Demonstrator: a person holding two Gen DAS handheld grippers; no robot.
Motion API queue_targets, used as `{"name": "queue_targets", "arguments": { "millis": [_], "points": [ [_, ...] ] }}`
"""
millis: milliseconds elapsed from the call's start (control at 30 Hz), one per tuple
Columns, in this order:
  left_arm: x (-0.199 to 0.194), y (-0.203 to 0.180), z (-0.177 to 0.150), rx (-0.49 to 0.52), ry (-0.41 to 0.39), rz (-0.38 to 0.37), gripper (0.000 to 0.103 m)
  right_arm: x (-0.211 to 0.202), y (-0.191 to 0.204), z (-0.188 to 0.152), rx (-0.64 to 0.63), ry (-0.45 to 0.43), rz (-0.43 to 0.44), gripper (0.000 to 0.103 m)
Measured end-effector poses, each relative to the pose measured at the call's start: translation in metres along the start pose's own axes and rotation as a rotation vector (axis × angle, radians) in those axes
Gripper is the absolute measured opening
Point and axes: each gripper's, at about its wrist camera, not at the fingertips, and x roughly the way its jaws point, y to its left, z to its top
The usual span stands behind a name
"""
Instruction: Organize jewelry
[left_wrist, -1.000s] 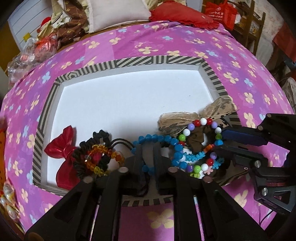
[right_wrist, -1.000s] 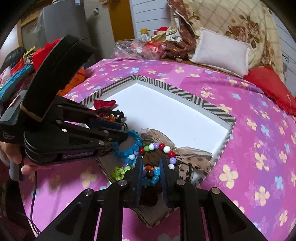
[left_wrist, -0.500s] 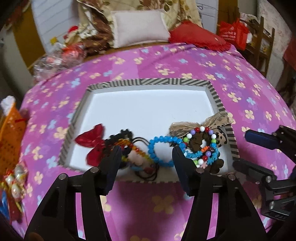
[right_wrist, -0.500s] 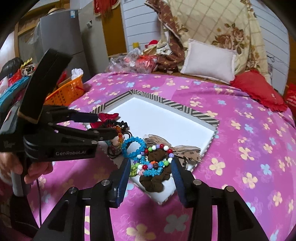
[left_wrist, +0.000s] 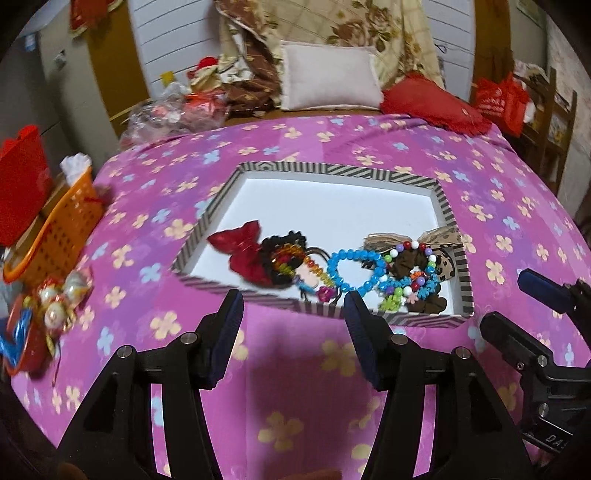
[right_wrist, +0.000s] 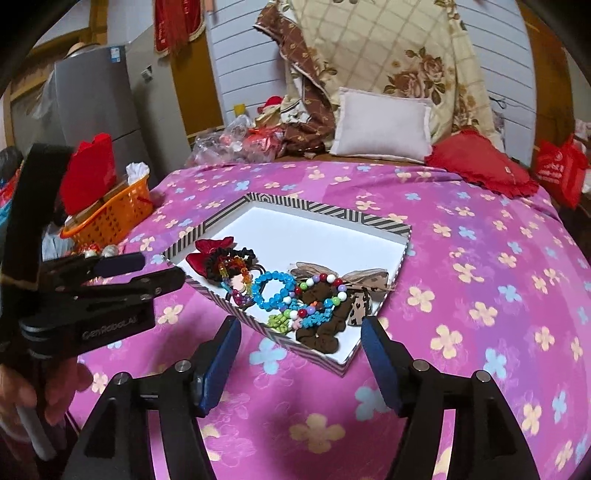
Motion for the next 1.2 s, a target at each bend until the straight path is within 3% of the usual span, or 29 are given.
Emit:
{"name": "queue_targets", "arguments": {
  "millis": [167, 333, 1200],
  "points": [
    [-0.020, 0.006, -0.012, -0.033, -0.043, 0.055, 0.056, -0.005, 0.005, -0.005, 0.040, -0.002, -0.010, 0.073],
    [-0.034, 0.011, -0.019, -0.069, -0.063, 0.065, 0.056, -0.008, 0.009, -0.006, 0.063, 0.000, -0.017, 0.079],
    [-0.056, 0.015, -0.026, -0.112, -0.094, 0.079, 0.056, -0.013, 0.009, -0.009, 0.091, 0.014, -0.038, 0.080]
  ]
}}
